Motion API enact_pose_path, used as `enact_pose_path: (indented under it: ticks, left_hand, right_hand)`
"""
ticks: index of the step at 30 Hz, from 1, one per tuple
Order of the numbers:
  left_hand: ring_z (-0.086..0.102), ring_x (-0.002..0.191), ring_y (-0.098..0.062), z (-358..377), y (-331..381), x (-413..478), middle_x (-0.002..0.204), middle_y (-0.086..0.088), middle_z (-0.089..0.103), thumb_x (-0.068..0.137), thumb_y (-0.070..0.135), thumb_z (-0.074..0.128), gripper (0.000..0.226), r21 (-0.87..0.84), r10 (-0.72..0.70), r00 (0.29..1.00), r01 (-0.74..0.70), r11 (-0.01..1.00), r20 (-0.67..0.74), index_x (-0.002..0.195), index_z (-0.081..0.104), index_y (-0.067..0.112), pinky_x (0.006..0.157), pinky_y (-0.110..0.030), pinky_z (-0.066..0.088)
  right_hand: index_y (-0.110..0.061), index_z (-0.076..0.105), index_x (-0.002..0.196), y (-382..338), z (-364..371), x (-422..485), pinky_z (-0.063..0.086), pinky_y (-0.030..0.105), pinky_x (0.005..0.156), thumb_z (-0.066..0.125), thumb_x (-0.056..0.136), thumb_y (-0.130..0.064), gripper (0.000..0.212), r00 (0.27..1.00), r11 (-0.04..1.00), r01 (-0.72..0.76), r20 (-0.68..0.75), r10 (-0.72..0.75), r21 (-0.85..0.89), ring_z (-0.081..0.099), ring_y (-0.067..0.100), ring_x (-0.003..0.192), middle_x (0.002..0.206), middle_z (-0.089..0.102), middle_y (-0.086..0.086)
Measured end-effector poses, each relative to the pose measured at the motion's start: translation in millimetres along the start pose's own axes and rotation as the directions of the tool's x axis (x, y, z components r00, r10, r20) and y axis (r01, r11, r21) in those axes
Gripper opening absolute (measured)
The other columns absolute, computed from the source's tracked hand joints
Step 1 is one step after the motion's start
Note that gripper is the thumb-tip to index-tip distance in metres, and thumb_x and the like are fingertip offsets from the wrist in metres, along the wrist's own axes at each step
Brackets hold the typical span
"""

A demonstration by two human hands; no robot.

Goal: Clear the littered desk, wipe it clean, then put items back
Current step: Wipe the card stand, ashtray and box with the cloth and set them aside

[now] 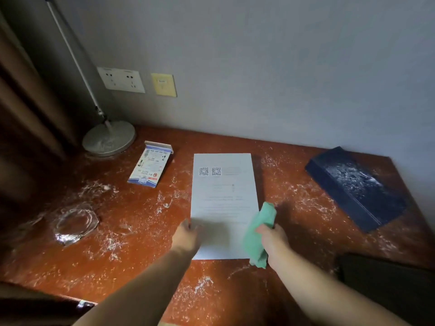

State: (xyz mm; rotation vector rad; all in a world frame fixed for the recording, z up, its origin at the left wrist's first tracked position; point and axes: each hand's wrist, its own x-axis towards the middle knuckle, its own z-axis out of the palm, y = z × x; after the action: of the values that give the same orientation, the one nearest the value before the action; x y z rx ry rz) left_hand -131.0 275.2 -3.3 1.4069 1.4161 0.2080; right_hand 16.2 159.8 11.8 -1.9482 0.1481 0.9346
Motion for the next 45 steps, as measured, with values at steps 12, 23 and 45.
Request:
enact_pose_path:
  ticks: [12,23,45]
  left_hand:
    - [0.063,0.099,-0.028,-19.5,82.5,-26.5,0.116,-0.01,0.062,0.1,0.009,0.037,0.029,-0.325,0.189,0.972,-0.134,0.936,0.142,0.12,0.057,0.002,0.082,-0.036,0.052]
    - [0.045,0.11,0.024,-48.9,168.5,-113.8,0.128,0.031,0.046,0.078,0.046,0.059,0.074,-0.239,0.87,0.479,-0.836,0.494,0.12,0.141,0.024,0.028,0.087,-0.001,0.038]
    - [0.025,0.042,-0.004,-48.0,200.9,-120.1,0.042,0.009,0.033,0.085,0.028,0.054,0.047,-0.117,0.839,0.398,-0.917,0.382,-0.371,0.042,0.039,0.02,0.043,-0.017,0.02]
  right_hand:
    - [-0.005,0.056,0.105,-33.3,-13.3,-12.7,0.05,0.043,0.078,0.052,0.086,-0.013,0.021,0.986,0.904,-0.111,-0.066,0.152,0.412,0.06,0.035,0.082,0.09,0.062,0.015]
    - [0.003,0.043,0.134,-101.9,-70.9,-103.8,0.039,0.043,0.09,0.039,0.093,-0.009,0.042,0.994,0.708,-0.031,0.095,-0.051,0.705,0.047,0.039,0.124,0.135,0.049,0.023]
    - [-0.003,0.06,0.087,-95.0,-58.2,-127.6,0.048,0.032,0.058,0.054,0.082,-0.001,0.008,0.978,0.873,0.156,0.051,-0.202,0.461,0.06,0.028,0.069,0.082,0.064,0.017]
